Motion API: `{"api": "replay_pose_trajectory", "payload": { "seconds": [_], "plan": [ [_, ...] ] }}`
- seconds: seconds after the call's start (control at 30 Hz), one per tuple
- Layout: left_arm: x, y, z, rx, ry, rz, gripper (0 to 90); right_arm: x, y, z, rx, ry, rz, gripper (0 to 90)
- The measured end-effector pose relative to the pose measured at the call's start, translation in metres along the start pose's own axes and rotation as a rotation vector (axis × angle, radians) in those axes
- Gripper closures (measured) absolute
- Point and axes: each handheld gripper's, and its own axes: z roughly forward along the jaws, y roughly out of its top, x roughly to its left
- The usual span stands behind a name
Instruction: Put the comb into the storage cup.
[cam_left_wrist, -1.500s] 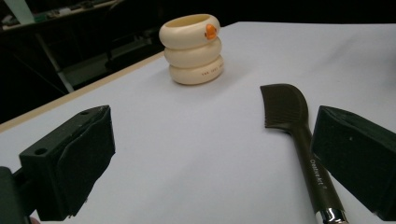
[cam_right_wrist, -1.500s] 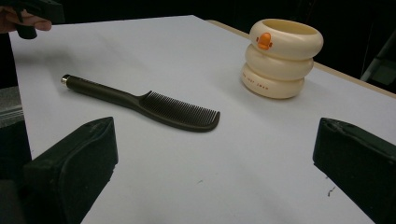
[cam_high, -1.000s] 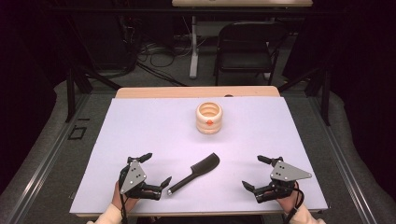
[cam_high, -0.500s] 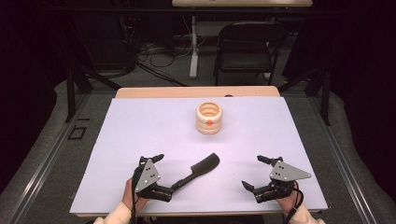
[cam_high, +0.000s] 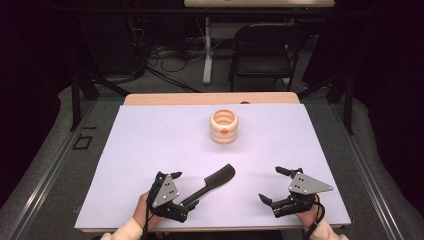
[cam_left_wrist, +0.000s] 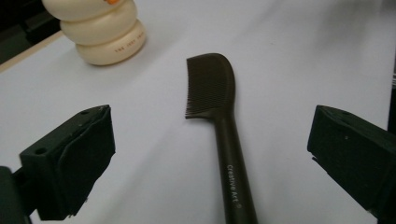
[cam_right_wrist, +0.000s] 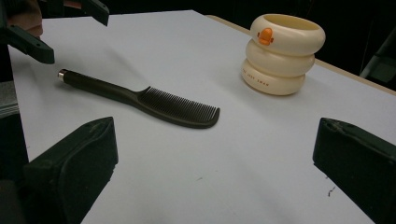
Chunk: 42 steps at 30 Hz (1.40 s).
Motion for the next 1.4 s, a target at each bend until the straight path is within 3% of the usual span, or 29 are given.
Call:
{"api": "replay_pose_trajectory", "payload": {
  "seconds": [0.1,0.13,0.3,0.4,0.5,0.63,0.83,1.03,1.4],
  "plan": [
    [-0.002,0.0,0.001,0.019,-0.008,0.012,25.1,0.0,0.0,0.0,0.005,0.001,0.002,0.0],
    [-0.004,-0.001,0.004,0.059,-0.012,0.026,29.2,0.0,0.0,0.001,0.005,0.006,0.003,0.0],
    [-0.004,-0.003,0.005,0.075,-0.103,0.021,53.7,0.001,0.0,0.0,0.007,0.008,-0.004,0.0],
    [-0.004,-0.004,0.007,0.104,-0.156,0.002,74.6,0.001,0.0,0.001,0.009,0.007,-0.005,0.0],
    [-0.003,-0.006,0.009,0.142,-0.179,-0.024,88.4,0.001,0.0,0.001,0.01,0.008,-0.006,0.0],
    [-0.002,-0.007,0.011,0.162,-0.21,-0.034,90.0,0.001,0.0,0.0,0.008,0.009,-0.006,0.0],
    [-0.002,-0.008,0.014,0.215,-0.218,-0.031,90.0,0.001,0.0,0.001,0.012,0.009,-0.005,0.0],
    [0.0,-0.011,0.014,0.253,-0.204,-0.059,90.0,0.001,0.0,0.002,0.013,0.009,-0.006,0.0],
    [0.008,-0.013,0.013,0.266,-0.165,-0.088,90.0,0.0,0.0,0.002,0.022,0.006,-0.001,0.0]
  ]
}}
